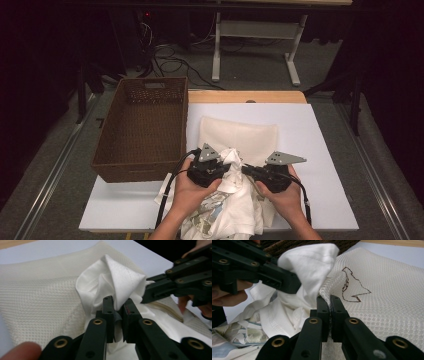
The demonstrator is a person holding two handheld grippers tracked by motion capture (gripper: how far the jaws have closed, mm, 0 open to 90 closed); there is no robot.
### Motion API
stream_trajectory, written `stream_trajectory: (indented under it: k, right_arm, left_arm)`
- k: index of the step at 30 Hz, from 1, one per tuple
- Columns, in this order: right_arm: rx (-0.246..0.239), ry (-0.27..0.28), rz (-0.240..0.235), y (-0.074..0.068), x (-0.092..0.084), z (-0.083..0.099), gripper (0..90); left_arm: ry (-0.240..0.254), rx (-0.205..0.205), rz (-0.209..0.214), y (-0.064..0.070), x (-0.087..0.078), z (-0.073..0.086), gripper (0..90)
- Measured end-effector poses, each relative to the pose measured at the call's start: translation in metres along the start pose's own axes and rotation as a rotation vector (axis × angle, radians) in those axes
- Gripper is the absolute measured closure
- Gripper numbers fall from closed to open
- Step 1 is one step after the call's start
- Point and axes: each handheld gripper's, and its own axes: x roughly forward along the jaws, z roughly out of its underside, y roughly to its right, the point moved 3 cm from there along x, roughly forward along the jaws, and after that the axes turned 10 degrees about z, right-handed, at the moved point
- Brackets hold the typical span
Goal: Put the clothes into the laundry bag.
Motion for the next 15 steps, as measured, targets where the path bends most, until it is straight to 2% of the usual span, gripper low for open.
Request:
stream_trajectory:
  k: [3,10,15]
  right_arm:
    - [0.000,0.001,0.004,0.000,-0.001,0.000,88.5]
    - [0.006,0.005,0.012,0.002,-0.002,-0.001,88.5]
    - [0.009,0.009,0.021,0.003,-0.002,-0.002,88.5]
  left_arm:
    - [0.002,-0.012,0.042,0.005,-0.002,0.003,84.6]
    - [0.011,-0.014,0.092,0.016,-0.007,0.008,85.2]
    - [0.000,-0.012,0.141,0.023,-0.003,0.016,85.3]
